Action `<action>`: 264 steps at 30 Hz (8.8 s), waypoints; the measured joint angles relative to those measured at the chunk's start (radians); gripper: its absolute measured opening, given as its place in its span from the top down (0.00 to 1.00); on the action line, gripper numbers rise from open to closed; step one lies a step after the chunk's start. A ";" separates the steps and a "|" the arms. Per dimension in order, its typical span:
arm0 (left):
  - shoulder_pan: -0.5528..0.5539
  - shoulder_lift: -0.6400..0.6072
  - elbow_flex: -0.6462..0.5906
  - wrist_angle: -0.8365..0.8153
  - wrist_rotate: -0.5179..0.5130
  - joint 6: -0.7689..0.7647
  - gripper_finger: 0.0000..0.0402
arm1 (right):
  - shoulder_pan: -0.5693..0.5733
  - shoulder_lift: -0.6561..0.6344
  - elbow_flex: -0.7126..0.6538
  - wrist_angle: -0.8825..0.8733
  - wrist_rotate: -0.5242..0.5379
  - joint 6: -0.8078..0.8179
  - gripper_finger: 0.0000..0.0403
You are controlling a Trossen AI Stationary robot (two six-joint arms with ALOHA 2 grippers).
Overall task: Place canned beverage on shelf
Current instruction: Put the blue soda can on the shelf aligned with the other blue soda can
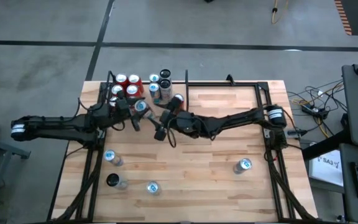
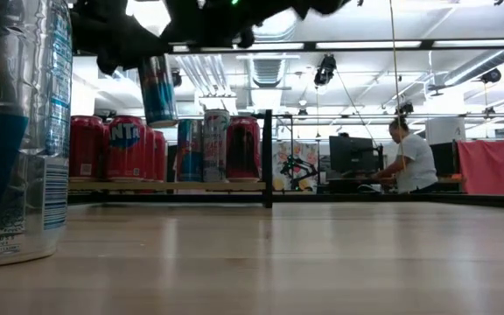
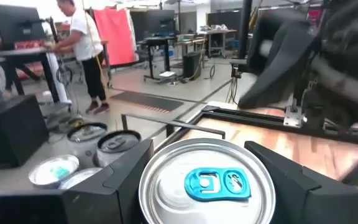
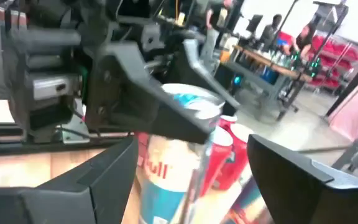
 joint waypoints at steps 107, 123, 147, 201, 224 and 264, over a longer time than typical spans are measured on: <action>-0.013 0.663 0.135 0.239 -0.551 -0.234 0.46 | 0.000 -0.369 -0.003 -0.583 -0.009 -0.101 0.34; -0.013 0.710 0.136 0.309 -0.569 -0.225 0.46 | 0.000 -0.369 -0.003 -0.587 -0.009 -0.101 0.34; -0.050 0.568 0.135 0.296 -0.564 -0.146 0.34 | 0.000 -0.369 -0.003 -0.589 -0.009 -0.064 0.35; 0.022 0.395 0.312 -0.569 -0.059 0.244 1.00 | -0.254 0.074 0.266 -0.698 -0.323 -0.011 0.97; 0.074 0.349 0.312 -0.599 -0.098 0.236 1.00 | -0.258 0.101 0.264 -0.660 -0.320 -0.022 0.97; 0.126 0.342 0.345 -0.614 -0.151 0.275 1.00 | -0.263 0.136 0.264 -0.526 -0.377 -0.036 0.97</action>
